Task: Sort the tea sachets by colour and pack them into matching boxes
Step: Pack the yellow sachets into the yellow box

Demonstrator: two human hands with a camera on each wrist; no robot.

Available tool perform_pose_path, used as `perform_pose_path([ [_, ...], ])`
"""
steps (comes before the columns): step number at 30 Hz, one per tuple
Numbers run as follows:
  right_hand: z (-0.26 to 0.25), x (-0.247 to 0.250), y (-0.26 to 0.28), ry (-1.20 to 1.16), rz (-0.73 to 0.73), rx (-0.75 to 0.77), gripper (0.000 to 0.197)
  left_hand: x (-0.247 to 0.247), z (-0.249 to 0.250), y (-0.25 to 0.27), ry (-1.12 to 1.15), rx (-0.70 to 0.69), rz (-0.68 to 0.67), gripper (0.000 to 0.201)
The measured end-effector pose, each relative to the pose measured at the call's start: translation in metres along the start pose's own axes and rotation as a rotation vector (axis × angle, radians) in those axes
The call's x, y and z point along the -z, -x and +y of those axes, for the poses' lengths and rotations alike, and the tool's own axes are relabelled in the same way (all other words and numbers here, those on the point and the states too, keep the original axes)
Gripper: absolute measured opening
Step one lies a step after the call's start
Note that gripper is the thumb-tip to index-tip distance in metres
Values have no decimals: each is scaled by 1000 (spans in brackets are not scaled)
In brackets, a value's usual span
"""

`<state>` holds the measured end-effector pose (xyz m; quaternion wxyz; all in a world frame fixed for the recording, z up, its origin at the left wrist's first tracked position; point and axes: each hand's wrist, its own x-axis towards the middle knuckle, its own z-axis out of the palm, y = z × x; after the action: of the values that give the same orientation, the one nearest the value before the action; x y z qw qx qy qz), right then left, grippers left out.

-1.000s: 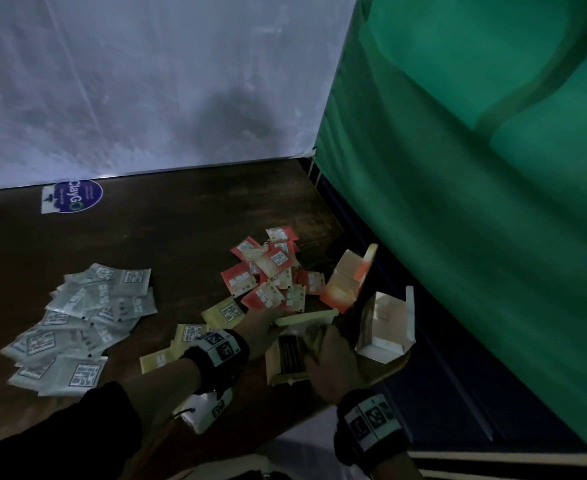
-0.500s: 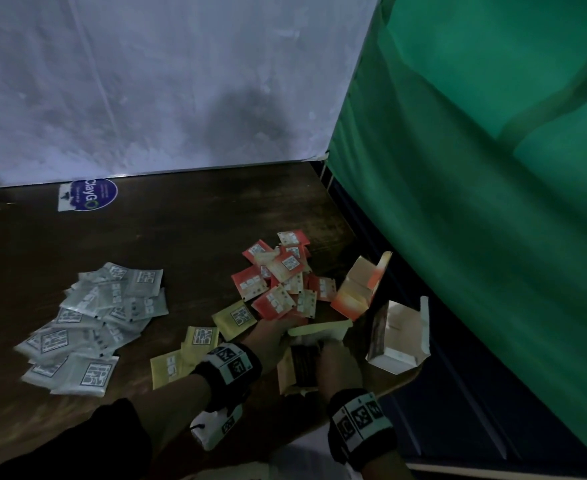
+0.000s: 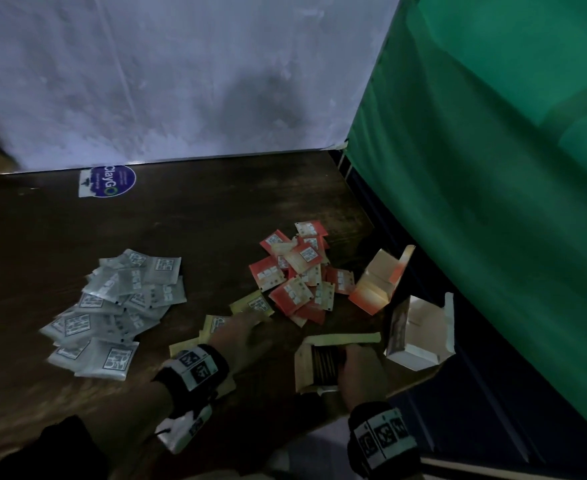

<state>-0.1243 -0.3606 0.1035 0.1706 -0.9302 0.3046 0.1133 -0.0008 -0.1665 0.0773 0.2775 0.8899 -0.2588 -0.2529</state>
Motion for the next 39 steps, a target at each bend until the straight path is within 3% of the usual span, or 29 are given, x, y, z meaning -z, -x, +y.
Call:
perform_pose_path([
  [3, -2, -1, 13, -106, 108, 11, 18, 4, -39, 8, -13, 271, 180, 50],
  [6, -20, 8, 35, -232, 96, 135, 11, 11, -60, 19, 15, 494, 168, 61],
  [10, -74, 3, 42, -302, -66, 301, 17, 8, -65, 41, -62, 579, 61, 94],
  [14, -120, -40, -2, -287, -284, 155, 40, -4, -64, 52, -174, 618, -25, 111],
  [16, -142, -60, -23, -317, -359, 43, 56, -5, -64, 49, -206, 608, -35, 109],
  [21, -179, -100, -43, -152, -330, -43, 75, -4, -66, 38, -144, 601, -10, 94],
  [25, -185, -121, -54, -87, -284, -155, 58, -5, -65, 30, 44, 626, 46, 87],
  [29, -170, -122, -60, -233, -300, -134, 47, -5, -71, 28, 85, 597, 38, 90],
  [31, -163, -119, -57, -269, -356, -112, 51, -5, -74, 28, 74, 538, -4, 79],
  [35, -154, -104, -46, -266, -380, -38, 40, 2, -77, 30, -3, 490, -86, 64],
  [39, -131, -78, -28, -511, -387, 18, 30, 12, -84, 31, 0, 469, -70, 47],
])
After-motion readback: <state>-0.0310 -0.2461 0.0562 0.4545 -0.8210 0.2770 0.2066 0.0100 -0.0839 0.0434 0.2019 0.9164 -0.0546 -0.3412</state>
